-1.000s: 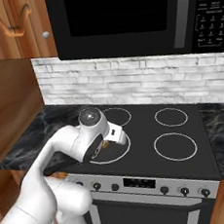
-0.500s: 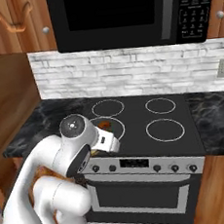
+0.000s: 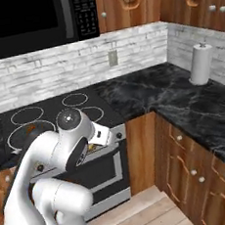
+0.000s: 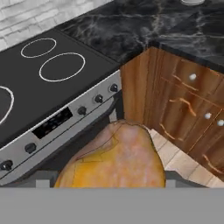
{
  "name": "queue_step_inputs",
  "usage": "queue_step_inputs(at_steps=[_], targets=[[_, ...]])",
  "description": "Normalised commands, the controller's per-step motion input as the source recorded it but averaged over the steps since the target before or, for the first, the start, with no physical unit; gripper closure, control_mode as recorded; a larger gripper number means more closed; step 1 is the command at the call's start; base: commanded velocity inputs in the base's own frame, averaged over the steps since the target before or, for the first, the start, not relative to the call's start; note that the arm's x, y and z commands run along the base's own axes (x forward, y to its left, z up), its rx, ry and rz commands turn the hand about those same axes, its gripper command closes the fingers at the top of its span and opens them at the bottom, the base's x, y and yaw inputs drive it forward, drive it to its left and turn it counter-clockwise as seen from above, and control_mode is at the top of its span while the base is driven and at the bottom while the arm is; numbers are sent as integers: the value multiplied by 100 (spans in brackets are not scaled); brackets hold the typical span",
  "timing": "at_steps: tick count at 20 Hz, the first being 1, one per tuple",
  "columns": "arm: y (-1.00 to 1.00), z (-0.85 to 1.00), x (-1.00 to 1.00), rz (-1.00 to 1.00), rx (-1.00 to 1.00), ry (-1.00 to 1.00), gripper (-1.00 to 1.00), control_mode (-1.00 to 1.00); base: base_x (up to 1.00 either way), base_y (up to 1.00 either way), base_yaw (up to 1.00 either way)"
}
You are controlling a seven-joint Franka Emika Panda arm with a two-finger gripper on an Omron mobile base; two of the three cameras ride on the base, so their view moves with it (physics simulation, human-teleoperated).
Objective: Take the chicken drumsticks from the pan and place one on each plate on the dining counter.
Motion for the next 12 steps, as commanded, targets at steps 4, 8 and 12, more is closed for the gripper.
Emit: queue_step_inputs(at_steps=[4, 8, 12], targets=[[0, 0, 0, 0, 0, 0, 100, 100, 0, 0, -100], [0, 0, 0, 0, 0, 0, 100, 100, 0, 0, -100], [0, 0, 0, 0, 0, 0, 100, 100, 0, 0, -100]])
